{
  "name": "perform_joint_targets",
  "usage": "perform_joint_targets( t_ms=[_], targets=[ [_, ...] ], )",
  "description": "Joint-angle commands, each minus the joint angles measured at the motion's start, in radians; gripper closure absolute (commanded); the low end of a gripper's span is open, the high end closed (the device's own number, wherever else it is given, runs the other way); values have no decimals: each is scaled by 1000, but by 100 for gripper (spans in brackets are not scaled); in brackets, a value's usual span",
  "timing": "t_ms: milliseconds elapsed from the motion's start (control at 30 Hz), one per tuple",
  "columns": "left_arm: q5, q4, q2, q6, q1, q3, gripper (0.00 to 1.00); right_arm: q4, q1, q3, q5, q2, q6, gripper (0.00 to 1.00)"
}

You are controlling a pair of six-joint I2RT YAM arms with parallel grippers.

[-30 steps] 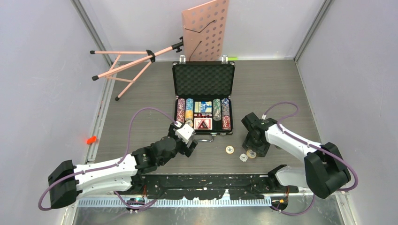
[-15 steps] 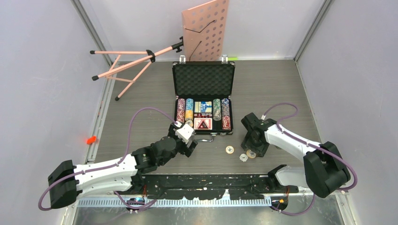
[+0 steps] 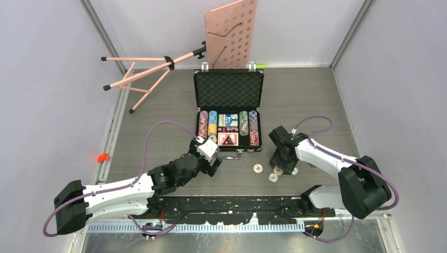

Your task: Pack up texas hold em set

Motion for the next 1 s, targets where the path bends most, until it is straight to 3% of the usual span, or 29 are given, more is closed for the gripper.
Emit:
perform_joint_targets(
  t_ms=[0,200,367,567,767,967],
  targets=[
    [-3,30,-15,7,4,4,17,50,13,-4,12,38,29,47],
    [-4,32,-12,7,3,4,17,62,14,14,7,35,15,60],
    [-3,36,1,5,2,6,17,71,14,62,-38,18,-4,65],
    [8,50,18,2,4,4,17,22,14,125,-40,-34,-12,66],
    [73,92,43,-31,2,-4,5,7,14,158,-55,-47,-9,66],
    [62,117,36,-35,4,-20,4,-29,14,131,10,-41,-25,61]
  ],
)
